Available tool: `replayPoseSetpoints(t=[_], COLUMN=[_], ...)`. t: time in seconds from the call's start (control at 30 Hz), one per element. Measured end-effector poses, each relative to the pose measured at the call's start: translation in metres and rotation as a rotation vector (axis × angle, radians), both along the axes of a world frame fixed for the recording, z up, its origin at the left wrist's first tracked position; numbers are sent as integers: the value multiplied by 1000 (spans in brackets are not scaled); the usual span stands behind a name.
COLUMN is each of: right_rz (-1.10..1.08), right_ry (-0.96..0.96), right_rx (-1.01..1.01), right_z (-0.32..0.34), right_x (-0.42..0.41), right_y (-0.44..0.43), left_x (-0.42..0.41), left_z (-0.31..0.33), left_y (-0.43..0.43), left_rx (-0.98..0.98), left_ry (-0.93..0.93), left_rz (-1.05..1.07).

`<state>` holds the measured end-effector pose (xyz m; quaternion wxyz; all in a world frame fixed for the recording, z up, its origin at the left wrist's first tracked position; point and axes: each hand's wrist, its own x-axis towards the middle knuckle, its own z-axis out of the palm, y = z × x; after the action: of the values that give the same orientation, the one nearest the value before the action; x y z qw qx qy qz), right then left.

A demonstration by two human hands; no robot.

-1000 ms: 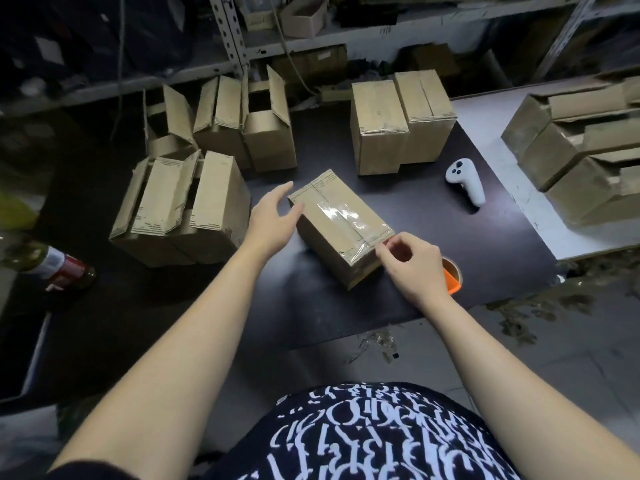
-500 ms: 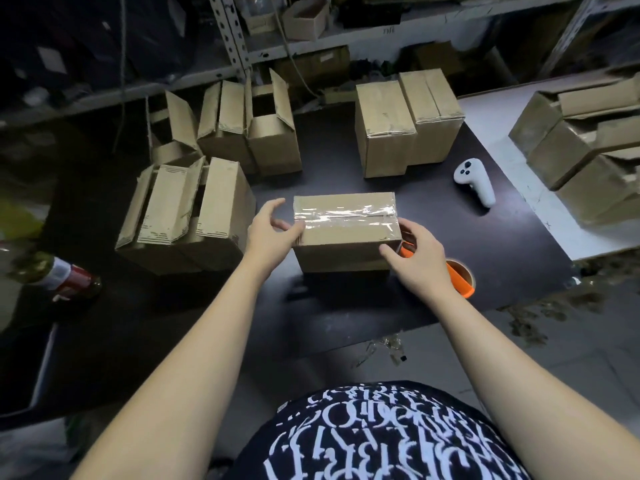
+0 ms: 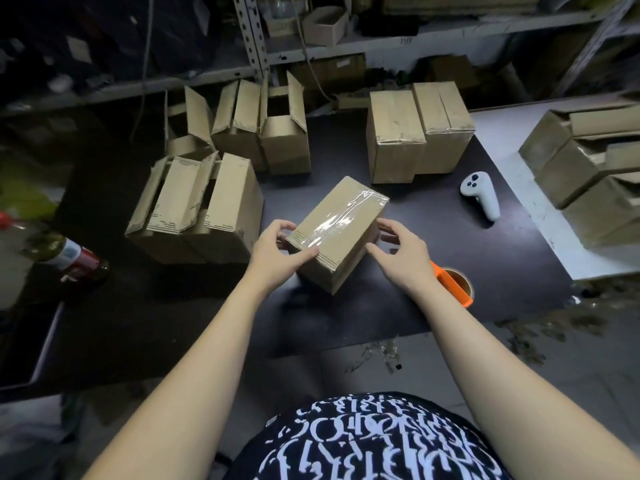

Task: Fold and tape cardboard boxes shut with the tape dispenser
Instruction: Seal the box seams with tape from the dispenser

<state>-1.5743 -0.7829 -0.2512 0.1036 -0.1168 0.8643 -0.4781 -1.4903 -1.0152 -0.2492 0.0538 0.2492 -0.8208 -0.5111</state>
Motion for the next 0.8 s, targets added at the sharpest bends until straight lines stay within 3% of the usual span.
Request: replayPoseSetpoints(t=[0.2, 0.33, 0.5, 0.7, 0.8], right_rz=[-317, -286, -323, -180, -178], right_ry=[73, 87, 58, -57, -27], right_rx=[320, 652, 668, 844, 770], right_z=[-10, -20, -34, -39, -38], right_x=[9, 24, 29, 27, 24], right_y=[31, 46, 60, 67, 65], left_x=[9, 11, 13, 11, 9], left_z=[1, 4, 9, 13, 21], left_y=[32, 57, 79, 93, 95], left_rx=[-98, -102, -114, -113, -154], left_ry=[-21, -38, -52, -91, -95], left_rz=[53, 118, 144, 132, 144])
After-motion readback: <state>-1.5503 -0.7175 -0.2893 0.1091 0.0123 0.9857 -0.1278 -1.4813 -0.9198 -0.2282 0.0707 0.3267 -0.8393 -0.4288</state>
